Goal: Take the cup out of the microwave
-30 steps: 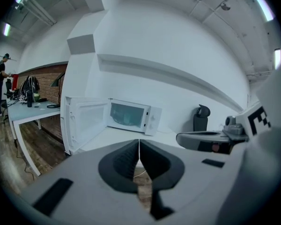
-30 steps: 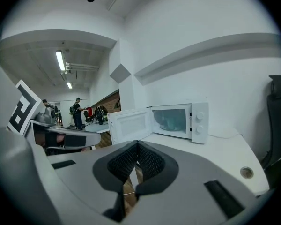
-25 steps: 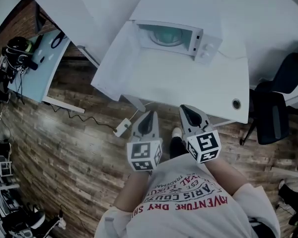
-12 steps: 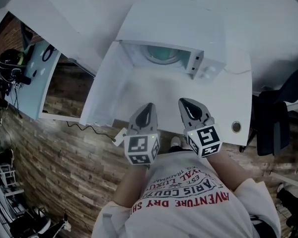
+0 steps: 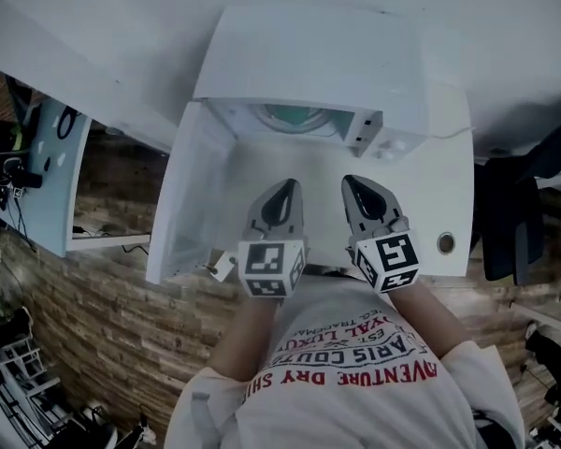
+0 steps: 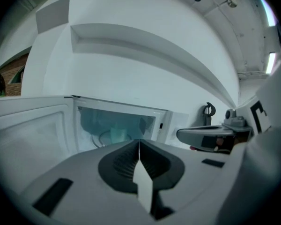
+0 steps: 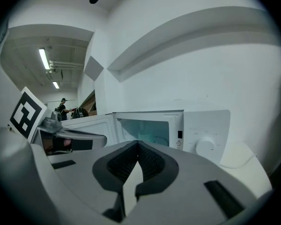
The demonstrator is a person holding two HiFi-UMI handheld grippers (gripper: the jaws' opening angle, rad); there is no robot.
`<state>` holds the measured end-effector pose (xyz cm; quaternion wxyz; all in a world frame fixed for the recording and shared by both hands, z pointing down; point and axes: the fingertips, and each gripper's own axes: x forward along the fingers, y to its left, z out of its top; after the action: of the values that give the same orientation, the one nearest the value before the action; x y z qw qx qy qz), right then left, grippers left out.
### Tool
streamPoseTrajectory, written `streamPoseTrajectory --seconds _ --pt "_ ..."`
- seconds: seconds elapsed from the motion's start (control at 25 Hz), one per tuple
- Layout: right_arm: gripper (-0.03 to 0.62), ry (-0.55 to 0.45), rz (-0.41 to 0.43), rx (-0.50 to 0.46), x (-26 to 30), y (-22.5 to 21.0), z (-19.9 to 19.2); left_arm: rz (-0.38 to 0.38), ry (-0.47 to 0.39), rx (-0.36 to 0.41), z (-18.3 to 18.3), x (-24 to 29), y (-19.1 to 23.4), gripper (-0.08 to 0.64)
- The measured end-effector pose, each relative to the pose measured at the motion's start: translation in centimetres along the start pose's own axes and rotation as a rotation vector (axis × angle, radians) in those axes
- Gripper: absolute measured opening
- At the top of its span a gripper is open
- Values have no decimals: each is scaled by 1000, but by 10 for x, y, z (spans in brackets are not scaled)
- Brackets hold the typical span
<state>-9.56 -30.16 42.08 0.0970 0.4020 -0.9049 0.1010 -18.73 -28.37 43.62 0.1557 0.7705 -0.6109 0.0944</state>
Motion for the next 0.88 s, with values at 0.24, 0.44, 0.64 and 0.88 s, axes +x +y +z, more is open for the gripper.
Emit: streamPoseTrajectory --seconds 0.24,0.44,0.64,0.88 --pt "11 22 -79 17 29 -15 5 -103 7 21 11 43 18 9" --pt "11 47 -126 48 51 -19 6 -150 40 24 7 71 34 9" --pt "11 75 -154 39 74 -23 1 -141 43 13 2 99 51 155" --pt "11 91 -189 38 87 -31 -6 -146 31 28 -5 135 68 301"
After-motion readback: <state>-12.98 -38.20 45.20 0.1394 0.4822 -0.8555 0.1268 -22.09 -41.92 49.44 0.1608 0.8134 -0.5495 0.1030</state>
